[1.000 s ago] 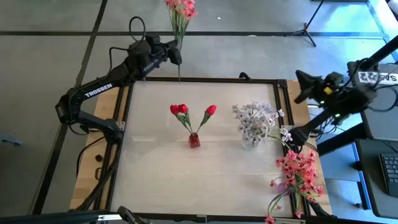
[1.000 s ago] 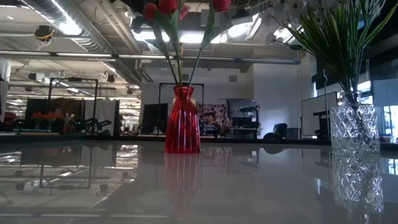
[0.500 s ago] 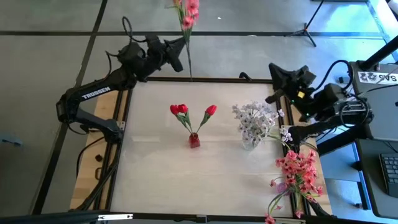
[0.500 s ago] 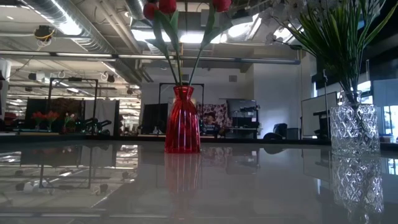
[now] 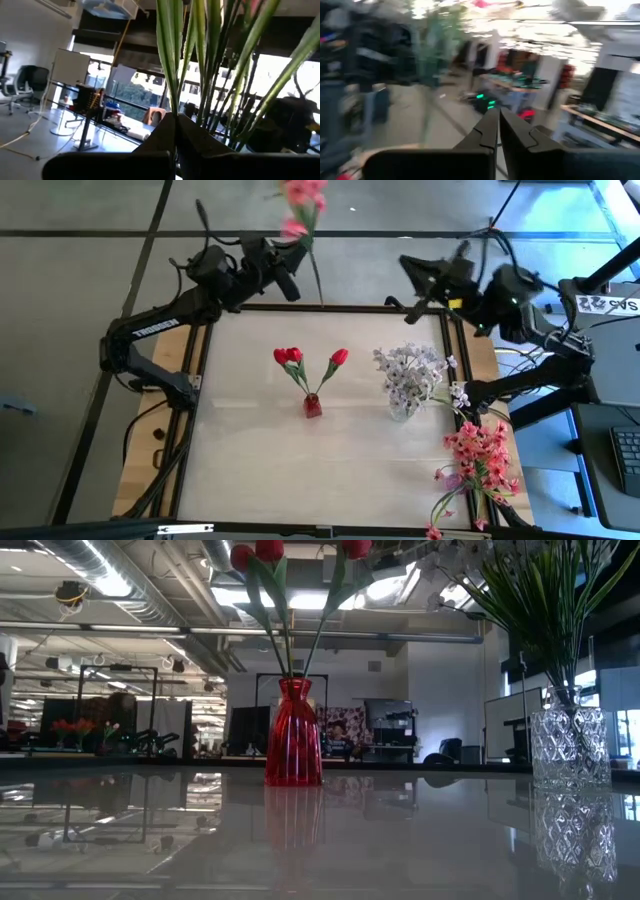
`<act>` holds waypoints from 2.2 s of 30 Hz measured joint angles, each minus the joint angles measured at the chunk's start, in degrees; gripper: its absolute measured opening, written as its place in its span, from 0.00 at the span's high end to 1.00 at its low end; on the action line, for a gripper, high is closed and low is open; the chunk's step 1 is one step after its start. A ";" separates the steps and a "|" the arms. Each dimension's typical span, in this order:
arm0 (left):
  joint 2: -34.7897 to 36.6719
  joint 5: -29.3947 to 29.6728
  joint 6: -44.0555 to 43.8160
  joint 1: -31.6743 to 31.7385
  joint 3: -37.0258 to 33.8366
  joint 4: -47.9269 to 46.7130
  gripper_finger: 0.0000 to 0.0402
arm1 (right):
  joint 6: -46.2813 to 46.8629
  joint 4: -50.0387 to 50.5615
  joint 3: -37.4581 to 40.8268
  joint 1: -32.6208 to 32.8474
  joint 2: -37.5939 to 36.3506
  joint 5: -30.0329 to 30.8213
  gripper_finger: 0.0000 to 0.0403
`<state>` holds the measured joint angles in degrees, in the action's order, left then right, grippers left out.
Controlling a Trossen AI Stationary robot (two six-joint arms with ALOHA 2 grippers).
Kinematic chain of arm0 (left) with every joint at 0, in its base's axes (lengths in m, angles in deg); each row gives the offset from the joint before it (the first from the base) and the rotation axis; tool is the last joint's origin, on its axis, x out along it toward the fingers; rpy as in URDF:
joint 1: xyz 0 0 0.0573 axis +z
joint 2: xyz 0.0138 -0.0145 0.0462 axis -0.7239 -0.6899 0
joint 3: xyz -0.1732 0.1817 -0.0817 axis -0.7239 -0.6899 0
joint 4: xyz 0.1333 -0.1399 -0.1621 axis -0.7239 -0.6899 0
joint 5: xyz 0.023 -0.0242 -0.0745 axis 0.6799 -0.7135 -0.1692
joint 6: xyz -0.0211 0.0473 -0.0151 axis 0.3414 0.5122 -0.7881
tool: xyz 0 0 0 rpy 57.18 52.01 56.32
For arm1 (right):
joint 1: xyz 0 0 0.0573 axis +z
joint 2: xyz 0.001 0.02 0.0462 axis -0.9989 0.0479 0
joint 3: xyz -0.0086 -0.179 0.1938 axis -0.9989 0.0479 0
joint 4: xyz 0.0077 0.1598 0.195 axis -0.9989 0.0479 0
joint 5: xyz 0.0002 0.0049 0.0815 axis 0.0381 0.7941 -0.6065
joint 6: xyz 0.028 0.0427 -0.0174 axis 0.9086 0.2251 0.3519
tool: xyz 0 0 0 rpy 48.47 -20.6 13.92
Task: Sort flowers into vase by color
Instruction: Put the pink flowers into the pink vase
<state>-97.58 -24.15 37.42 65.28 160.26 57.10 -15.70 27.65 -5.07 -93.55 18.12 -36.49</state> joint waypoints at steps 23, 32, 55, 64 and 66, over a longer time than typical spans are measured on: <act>-17.66 0.22 11.80 -5.76 14.14 1.96 1.00 | 4.08 4.13 -16.80 -2.37 14.76 -7.20 0.16; -17.64 -0.44 17.73 -8.30 14.20 0.97 1.00 | 9.19 1.34 -16.80 -2.74 14.40 -15.96 0.24; -16.53 -0.32 23.93 -10.65 14.20 -7.89 0.86 | 18.26 5.32 -16.78 -2.74 13.30 -17.88 0.96; -13.38 7.38 23.93 -11.36 14.20 -14.09 0.68 | 13.77 8.08 -16.76 -2.74 5.57 -17.09 0.98; -12.73 7.57 23.89 -11.70 14.20 -14.91 0.66 | 13.62 9.58 -16.77 -2.74 2.66 -18.03 0.98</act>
<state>-110.31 -16.59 61.31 53.58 174.47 42.19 -2.09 37.24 -21.85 -96.29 20.78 -54.51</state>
